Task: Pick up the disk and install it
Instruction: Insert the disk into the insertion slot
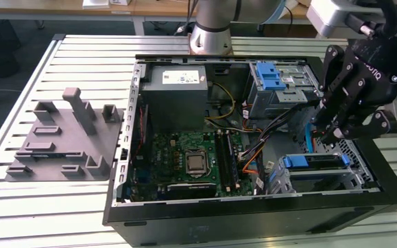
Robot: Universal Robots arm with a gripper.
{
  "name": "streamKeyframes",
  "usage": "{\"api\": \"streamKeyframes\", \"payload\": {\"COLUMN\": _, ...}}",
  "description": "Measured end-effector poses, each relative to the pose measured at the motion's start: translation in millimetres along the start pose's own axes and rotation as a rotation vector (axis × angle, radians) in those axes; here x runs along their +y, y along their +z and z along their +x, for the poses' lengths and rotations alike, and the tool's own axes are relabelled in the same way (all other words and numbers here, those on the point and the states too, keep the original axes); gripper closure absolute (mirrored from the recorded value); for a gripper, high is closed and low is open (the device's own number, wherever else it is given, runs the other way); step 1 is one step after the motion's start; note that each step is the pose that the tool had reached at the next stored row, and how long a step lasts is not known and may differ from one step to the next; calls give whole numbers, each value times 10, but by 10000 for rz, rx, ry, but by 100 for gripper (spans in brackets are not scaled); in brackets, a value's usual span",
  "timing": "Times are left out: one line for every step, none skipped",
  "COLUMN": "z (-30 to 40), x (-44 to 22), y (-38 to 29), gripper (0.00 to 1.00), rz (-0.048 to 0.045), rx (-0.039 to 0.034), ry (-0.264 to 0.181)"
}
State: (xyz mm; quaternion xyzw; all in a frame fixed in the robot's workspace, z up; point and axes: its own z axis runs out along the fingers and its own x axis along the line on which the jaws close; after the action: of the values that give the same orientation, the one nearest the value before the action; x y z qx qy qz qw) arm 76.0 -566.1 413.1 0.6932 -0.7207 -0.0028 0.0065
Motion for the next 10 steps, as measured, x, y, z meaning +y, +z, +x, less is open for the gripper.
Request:
{"api": "streamKeyframes", "payload": {"z": 0, "x": 0, "y": 18, "gripper": 64, "rz": 0, "rx": -2, "ry": 0}}
{"api": "streamKeyframes", "payload": {"z": -1, "x": -1, "y": 38, "gripper": 70, "rz": 0, "rx": -1, "ry": -1}}
{"api": "streamKeyframes", "payload": {"z": -1, "x": -2, "y": 55, "gripper": 70, "rz": 0, "rx": -1, "ry": -1}}
{"api": "streamKeyframes", "payload": {"z": -1, "x": -3, "y": 73, "gripper": 76, "rz": 0, "rx": -1, "ry": -1}}
{"api": "streamKeyframes", "payload": {"z": -1, "x": -3, "y": 91, "gripper": 82, "rz": 0, "rx": 0, "ry": -1}}
{"api": "streamKeyframes", "payload": {"z": -1, "x": -3, "y": 109, "gripper": 82, "rz": 0, "rx": 0, "ry": -1}}
{"api": "streamKeyframes", "payload": {"z": -1, "x": -4, "y": 127, "gripper": 82, "rz": 0, "rx": -1, "ry": -1}}
{"api": "streamKeyframes", "payload": {"z": -1, "x": -4, "y": 145, "gripper": 88, "rz": 0, "rx": -1, "ry": -1}}
{"api": "streamKeyframes", "payload": {"z": -1, "x": -4, "y": 163, "gripper": 88, "rz": 0, "rx": -1, "ry": -1}}
{"api": "streamKeyframes", "payload": {"z": -1, "x": -4, "y": 183, "gripper": 89, "rz": 1, "rx": -1, "ry": -1}}
